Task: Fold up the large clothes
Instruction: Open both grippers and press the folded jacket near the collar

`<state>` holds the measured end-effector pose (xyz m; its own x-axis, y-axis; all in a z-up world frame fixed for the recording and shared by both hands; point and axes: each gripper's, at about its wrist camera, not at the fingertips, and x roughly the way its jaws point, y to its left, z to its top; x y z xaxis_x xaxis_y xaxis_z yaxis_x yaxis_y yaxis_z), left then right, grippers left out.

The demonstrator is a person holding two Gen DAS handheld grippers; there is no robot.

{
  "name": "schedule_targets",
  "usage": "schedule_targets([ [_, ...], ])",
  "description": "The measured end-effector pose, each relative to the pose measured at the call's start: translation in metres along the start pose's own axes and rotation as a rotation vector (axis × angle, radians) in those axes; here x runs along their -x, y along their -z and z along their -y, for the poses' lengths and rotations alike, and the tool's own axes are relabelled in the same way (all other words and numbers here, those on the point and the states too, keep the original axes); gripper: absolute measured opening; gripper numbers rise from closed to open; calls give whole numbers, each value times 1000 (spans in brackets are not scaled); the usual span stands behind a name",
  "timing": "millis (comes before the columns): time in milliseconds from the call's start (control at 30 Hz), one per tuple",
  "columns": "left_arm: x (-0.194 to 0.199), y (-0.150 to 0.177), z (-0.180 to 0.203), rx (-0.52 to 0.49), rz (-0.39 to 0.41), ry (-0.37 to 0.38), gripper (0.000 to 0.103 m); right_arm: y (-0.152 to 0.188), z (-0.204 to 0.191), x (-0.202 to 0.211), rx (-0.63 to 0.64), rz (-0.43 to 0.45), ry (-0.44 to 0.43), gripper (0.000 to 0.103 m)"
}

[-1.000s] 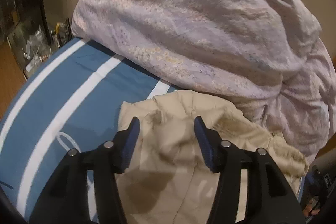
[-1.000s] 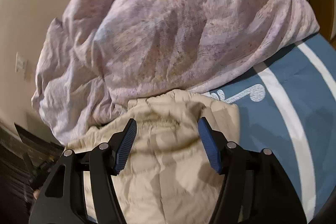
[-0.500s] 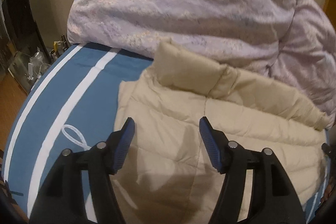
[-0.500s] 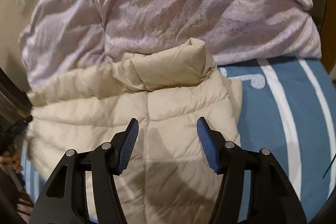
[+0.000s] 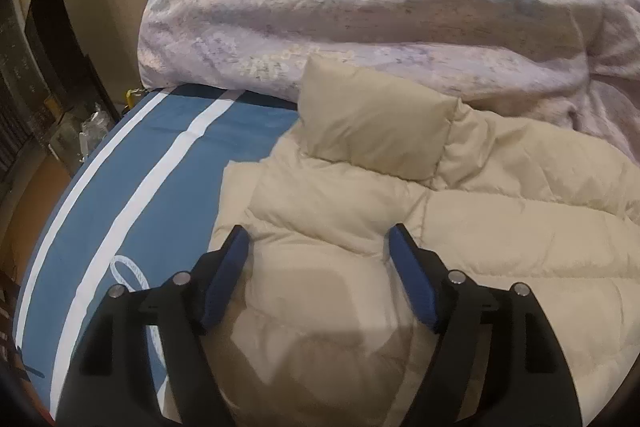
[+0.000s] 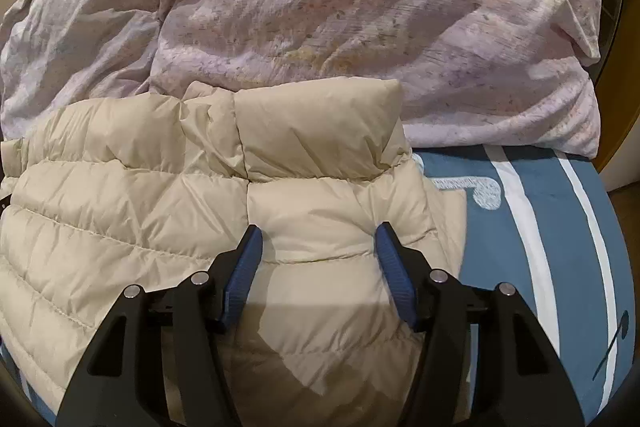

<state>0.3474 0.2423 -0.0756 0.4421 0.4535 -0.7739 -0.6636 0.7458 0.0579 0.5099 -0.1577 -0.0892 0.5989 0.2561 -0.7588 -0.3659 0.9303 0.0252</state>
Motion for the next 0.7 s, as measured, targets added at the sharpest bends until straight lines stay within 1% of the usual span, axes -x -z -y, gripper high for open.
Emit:
schedule_targets([
  [167, -16, -4, -2, 29, -6, -31, 84, -3, -2, -10, -2, 13, 4, 64],
  [367, -27, -4, 3, 21, 11, -40, 89, 3, -5, -22, -6, 52, 7, 67],
  [500, -30, -3, 5, 25, 22, -44, 91, 6, -5, -27, -5, 38, 4, 68],
  [567, -32, -4, 5, 28, 11, -41, 93, 5, -5, -31, -10, 31, -2, 69],
  [700, -40, -4, -2, 69, -18, -16, 97, 4, -3, -38, -8, 24, 3, 70],
])
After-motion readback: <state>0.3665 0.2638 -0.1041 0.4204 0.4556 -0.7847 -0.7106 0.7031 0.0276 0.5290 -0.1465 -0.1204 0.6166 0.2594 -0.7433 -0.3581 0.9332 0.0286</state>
